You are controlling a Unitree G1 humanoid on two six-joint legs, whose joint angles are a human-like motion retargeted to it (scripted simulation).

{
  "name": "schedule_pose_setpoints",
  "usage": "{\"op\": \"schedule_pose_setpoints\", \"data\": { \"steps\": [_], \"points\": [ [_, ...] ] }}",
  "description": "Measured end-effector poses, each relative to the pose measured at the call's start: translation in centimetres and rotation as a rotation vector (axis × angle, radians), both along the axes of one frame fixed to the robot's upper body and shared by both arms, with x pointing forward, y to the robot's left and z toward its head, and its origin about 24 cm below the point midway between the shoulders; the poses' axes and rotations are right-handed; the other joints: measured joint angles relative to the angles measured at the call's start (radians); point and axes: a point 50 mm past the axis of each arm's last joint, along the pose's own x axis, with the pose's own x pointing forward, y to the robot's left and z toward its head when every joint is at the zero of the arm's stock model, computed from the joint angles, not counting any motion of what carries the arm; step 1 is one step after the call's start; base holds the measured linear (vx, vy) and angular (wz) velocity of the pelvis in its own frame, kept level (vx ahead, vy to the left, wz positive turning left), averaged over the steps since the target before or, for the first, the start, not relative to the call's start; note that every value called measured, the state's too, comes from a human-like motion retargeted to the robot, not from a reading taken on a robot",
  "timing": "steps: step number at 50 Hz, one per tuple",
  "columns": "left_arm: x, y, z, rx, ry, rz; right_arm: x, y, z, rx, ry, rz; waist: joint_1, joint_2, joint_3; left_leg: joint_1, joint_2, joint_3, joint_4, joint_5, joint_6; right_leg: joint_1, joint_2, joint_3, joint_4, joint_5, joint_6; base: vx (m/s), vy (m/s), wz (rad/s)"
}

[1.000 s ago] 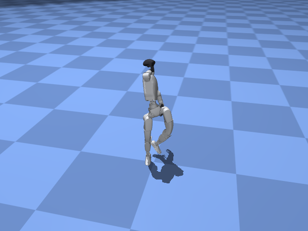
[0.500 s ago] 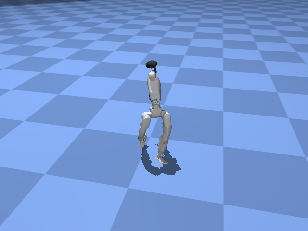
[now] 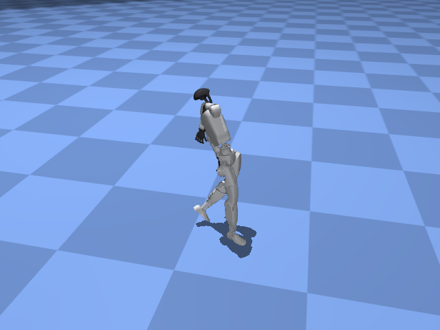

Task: In place motions

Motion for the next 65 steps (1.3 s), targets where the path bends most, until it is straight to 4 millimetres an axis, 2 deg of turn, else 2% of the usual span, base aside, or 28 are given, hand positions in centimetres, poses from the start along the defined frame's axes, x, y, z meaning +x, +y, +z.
{"op": "schedule_pose_setpoints", "data": {
  "steps": [2,3,5,7,11,12,15,17,20,22,23,25,28,30,32,35,38,41,45,48,50,52,53,56,58,60,63,65],
  "points": [
    [-2.5,4.2,2.4,0.211,0.066,0.068,0.1,-0.2,-0.2,-0.018,0.010,-0.035,0.087,-0.007,0.066,-0.034,0.022,0.116,0.171,0.131,0.000,0.090,-0.103,-0.118,0.021,-0.033,0.031,-0.14,0.00,0.33],
    [-3.4,5.7,3.7,0.306,0.090,0.103,0.1,-0.3,-0.4,-0.033,0.015,-0.048,0.122,-0.008,0.103,-0.043,0.042,0.156,0.219,0.124,0.000,0.130,-0.142,-0.172,0.022,-0.056,0.030,-0.02,-0.50,-0.14],
    [-4.5,8.9,6.9,0.510,0.111,0.171,0.2,-0.4,-0.5,-0.041,0.026,-0.076,0.177,-0.008,0.175,-0.049,0.093,0.195,0.271,0.097,0.000,0.211,-0.145,-0.164,0.021,-0.119,0.026,0.14,-0.74,-0.42],
    [-5.1,11.1,9.8,0.639,0.103,0.244,0.2,-0.7,-0.8,-0.055,0.010,-0.064,0.241,-0.001,0.192,-0.117,0.098,0.187,0.285,0.084,0.000,0.275,-0.122,-0.180,0.013,-0.155,0.023,0.24,-0.55,-1.08],
    [-5.7,14.4,14.7,0.771,0.068,0.315,0.2,-2.3,-2.2,-0.127,-0.091,0.004,0.376,0.020,0.118,-0.326,0.067,0.120,0.156,-0.056,0.011,0.356,-0.018,-0.168,-0.010,-0.210,0.022,0.15,-0.29,-1.16],
    [-5.7,15.0,15.7,0.793,0.053,0.322,0.3,-3.0,-2.7,-0.154,-0.125,0.023,0.404,0.025,0.089,-0.383,0.057,0.097,0.093,-0.111,0.032,0.370,0.011,-0.165,-0.015,-0.218,0.023,0.01,-0.11,-0.74],
    [-5.5,16.3,18.2,0.852,-0.007,0.340,0.6,-5.2,-4.1,-0.250,-0.221,0.087,0.470,0.036,0.027,-0.542,0.027,0.045,-0.135,-0.309,0.160,0.411,0.082,-0.146,-0.029,-0.228,0.046,-0.12,-0.07,-0.27],
    [-5.3,16.8,19.2,0.871,-0.060,0.362,0.8,-6.8,-5.0,-0.320,-0.273,0.127,0.486,0.036,0.014,-0.606,0.049,0.149,-0.288,-0.432,0.185,0.439,0.131,-0.161,-0.043,-0.235,0.046,-0.23,-0.23,0.61],
    [-5.2,16.8,19.1,0.855,-0.128,0.426,1.0,-9.0,-5.9,-0.419,-0.323,0.171,0.455,0.027,0.000,-0.620,0.087,0.488,-0.421,-0.532,0.116,0.469,0.218,-0.231,-0.053,-0.237,0.046,-0.12,-0.29,1.04],
    [-6.0,16.9,19.5,0.863,-0.151,0.497,1.2,-9.8,-6.1,-0.444,-0.351,0.175,0.491,0.028,-0.033,-0.600,0.119,0.494,-0.411,-0.480,0.098,0.503,0.255,-0.206,-0.039,-0.199,0.046,0.04,-0.37,-0.63],
    [-6.5,16.8,19.4,0.862,-0.155,0.531,1.3,-10.0,-6.2,-0.448,-0.361,0.168,0.506,0.025,-0.049,-0.580,0.136,0.506,-0.392,-0.455,0.128,0.511,0.266,-0.209,-0.023,-0.160,0.046,0.02,-0.48,-1.13],
    [-8.4,17.0,20.3,0.898,-0.152,0.599,1.3,-9.4,-6.0,-0.413,-0.363,0.125,0.562,0.020,-0.098,-0.575,0.171,0.368,-0.364,-0.400,0.237,0.543,0.257,-0.260,0.050,-0.004,0.046,-0.02,-0.58,-1.41],
    [-10.3,16.8,20.1,0.899,-0.149,0.631,1.5,-7.6,-5.5,-0.366,-0.333,0.017,0.536,0.018,-0.218,-0.507,0.286,0.269,-0.307,-0.375,0.154,0.502,0.285,-0.325,0.289,0.295,0.046,0.01,-0.54,0.18],
    [-10.8,16.6,19.4,0.871,-0.132,0.604,1.6,-6.2,-4.8,-0.345,-0.293,-0.055,0.425,0.025,-0.285,-0.460,0.322,0.191,-0.275,-0.398,0.121,0.416,0.321,-0.303,0.500,0.327,0.046,0.27,-0.20,2.59],
    [-10.7,15.0,15.7,0.739,-0.094,0.572,1.8,-6.1,-4.8,-0.376,-0.297,-0.068,0.360,0.040,-0.316,-0.431,0.329,0.215,-0.250,-0.440,0.122,0.366,0.290,-0.319,0.548,0.254,0.046,0.31,0.26,2.48],
    [-10.0,10.7,9.0,0.456,-0.026,0.483,2.1,-6.1,-4.7,-0.405,-0.333,-0.039,0.310,0.050,-0.268,-0.410,0.239,0.067,-0.238,-0.486,0.145,0.256,0.234,-0.273,0.547,0.167,0.046,0.12,0.13,3.03],
    [-9.1,4.3,3.2,0.117,0.068,0.371,2.2,-6.9,-5.1,-0.468,-0.360,0.028,0.279,0.046,-0.187,-0.407,0.185,-0.016,-0.240,-0.472,0.153,0.102,0.185,-0.229,0.450,0.067,-0.016,-0.20,-0.24,2.95],
    [-8.2,-2.3,-0.1,-0.196,0.193,0.225,2.3,-8.0,-5.5,-0.556,-0.370,0.070,0.273,0.042,-0.103,-0.429,0.129,-0.103,-0.226,-0.444,0.143,-0.039,0.168,-0.110,0.265,0.029,-0.094,-0.33,-0.32,2.28],
    [-6.4,-8.2,-1.5,-0.457,0.294,0.025,2.7,-8.8,-5.7,-0.594,-0.430,0.137,0.256,0.044,-0.046,-0.463,0.106,-0.214,-0.198,-0.411,0.103,-0.192,0.134,0.085,0.065,-0.024,-0.225,-0.23,-0.23,1.83],
    [-4.5,-9.7,-1.8,-0.495,0.303,-0.130,2.9,-9.3,-5.9,-0.591,-0.493,0.214,0.239,0.053,-0.037,-0.499,0.115,-0.294,-0.172,-0.387,0.060,-0.266,0.114,0.215,-0.005,-0.015,-0.270,-0.21,-0.09,1.80],
    [-3.6,-9.8,-1.9,-0.469,0.290,-0.211,3.0,-9.9,-6.1,-0.596,-0.533,0.274,0.251,0.058,-0.019,-0.536,0.117,-0.314,-0.141,-0.371,0.029,-0.278,0.086,0.200,-0.027,-0.008,-0.246,-0.37,-0.05,1.38],
    [-3.5,-9.8,-2.0,-0.449,0.276,-0.253,3.1,-10.8,-6.3,-0.628,-0.559,0.322,0.282,0.063,0.016,-0.578,0.112,-0.266,-0.082,-0.329,0.003,-0.270,0.033,0.061,-0.026,0.001,-0.182,-0.48,0.02,1.20],
    [-3.6,-9.9,-2.1,-0.447,0.274,-0.265,3.2,-11.3,-6.4,-0.651,-0.567,0.337,0.291,0.069,0.036,-0.604,0.104,-0.225,-0.037,-0.284,0.001,-0.269,-0.005,-0.016,-0.022,0.017,-0.165,-0.52,0.11,1.74],
    [-4.4,-10.1,-2.2,-0.448,0.302,-0.270,3.5,-12.8,-6.7,-0.730,-0.587,0.346,0.262,0.104,0.069,-0.718,0.125,-0.119,0.101,-0.043,0.000,-0.276,-0.046,-0.049,0.002,-0.021,-0.125,-0.56,-0.03,2.29],
    [-5.3,-10.0,-2.1,-0.449,0.342,-0.246,3.8,-14.0,-6.8,-0.785,-0.610,0.349,0.253,0.120,0.081,-0.787,0.155,-0.021,0.165,0.036,0.016,-0.292,-0.054,-0.112,0.023,-0.068,-0.128,-0.61,-0.17,1.62],
    [-5.7,-10.4,-2.1,-0.470,0.351,-0.212,4.1,-15.2,-6.8,-0.839,-0.638,0.361,0.223,0.136,0.085,-0.823,0.176,0.119,0.159,-0.017,0.070,-0.319,-0.038,-0.168,0.038,-0.103,-0.162,-0.63,0.13,1.38],
    [-6.1,-11.2,-2.3,-0.519,0.318,-0.119,4.6,-17.0,-6.7,-0.913,-0.682,0.370,0.187,0.189,0.054,-0.897,0.112,0.176,0.056,-0.130,0.005,-0.382,0.024,-0.175,0.060,-0.127,-0.188,-0.63,0.35,0.44],
    [-6.1,-12.2,-2.4,-0.563,0.283,-0.066,4.8,-17.9,-6.6,-0.955,-0.701,0.361,0.164,0.223,0.034,-0.932,0.067,0.191,-0.018,-0.255,0.006,-0.418,0.048,-0.184,0.059,-0.136,-0.203,-0.44,0.08,0.43]
  ]
}}
